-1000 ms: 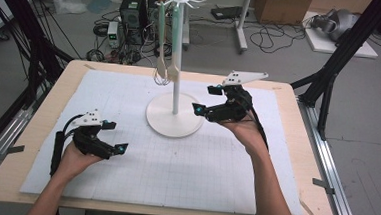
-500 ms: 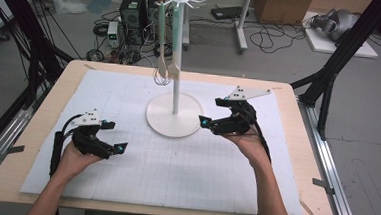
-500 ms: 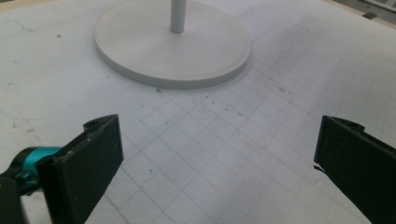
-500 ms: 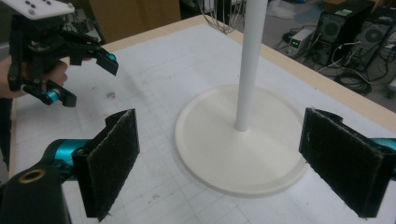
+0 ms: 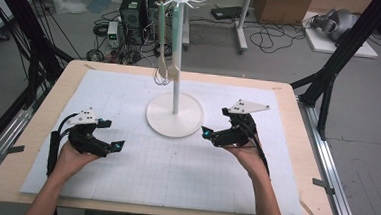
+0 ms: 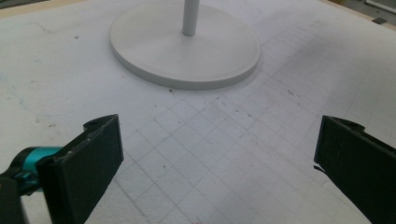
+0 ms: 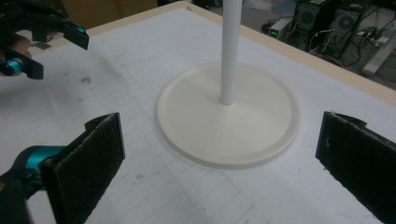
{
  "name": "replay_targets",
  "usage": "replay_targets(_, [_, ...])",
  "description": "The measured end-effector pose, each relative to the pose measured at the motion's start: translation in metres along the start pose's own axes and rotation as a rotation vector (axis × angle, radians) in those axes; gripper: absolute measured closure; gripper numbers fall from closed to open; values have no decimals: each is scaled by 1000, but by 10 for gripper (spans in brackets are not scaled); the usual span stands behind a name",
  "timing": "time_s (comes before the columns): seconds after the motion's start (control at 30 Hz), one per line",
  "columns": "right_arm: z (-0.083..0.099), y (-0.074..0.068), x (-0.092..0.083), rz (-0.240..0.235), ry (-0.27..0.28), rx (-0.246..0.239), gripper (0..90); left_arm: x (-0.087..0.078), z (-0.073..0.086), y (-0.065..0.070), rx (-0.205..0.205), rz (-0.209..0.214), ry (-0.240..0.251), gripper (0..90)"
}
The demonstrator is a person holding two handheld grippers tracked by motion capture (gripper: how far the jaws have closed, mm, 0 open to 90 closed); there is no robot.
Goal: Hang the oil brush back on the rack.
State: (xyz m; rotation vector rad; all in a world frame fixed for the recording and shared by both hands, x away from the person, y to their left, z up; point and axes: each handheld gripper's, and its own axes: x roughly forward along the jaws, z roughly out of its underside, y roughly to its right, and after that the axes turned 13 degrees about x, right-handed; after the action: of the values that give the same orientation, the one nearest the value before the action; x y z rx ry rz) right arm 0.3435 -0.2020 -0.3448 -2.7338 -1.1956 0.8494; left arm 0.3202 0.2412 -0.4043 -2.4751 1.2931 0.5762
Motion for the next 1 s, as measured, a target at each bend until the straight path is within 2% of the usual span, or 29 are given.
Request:
replay_targets(0.2, [13, 1, 4, 25, -13, -6, 0, -1, 0, 0, 4, -3, 1, 17])
replay_targets(0.37, [22, 3, 4, 35, -6, 15, 0, -2, 1, 0, -1, -4, 0, 17])
replay_targets(0.43, [23, 4, 4, 46, -22, 24, 0, -2, 1, 0, 1, -3, -1, 17])
replay_targets(0.67, [26, 2, 1, 50, -14, 14, 0, -2, 1, 0, 0, -4, -4, 17])
replay_targets(1.0, [38, 4, -5, 57, -16, 31, 0, -3, 2, 0, 1, -6, -7, 17])
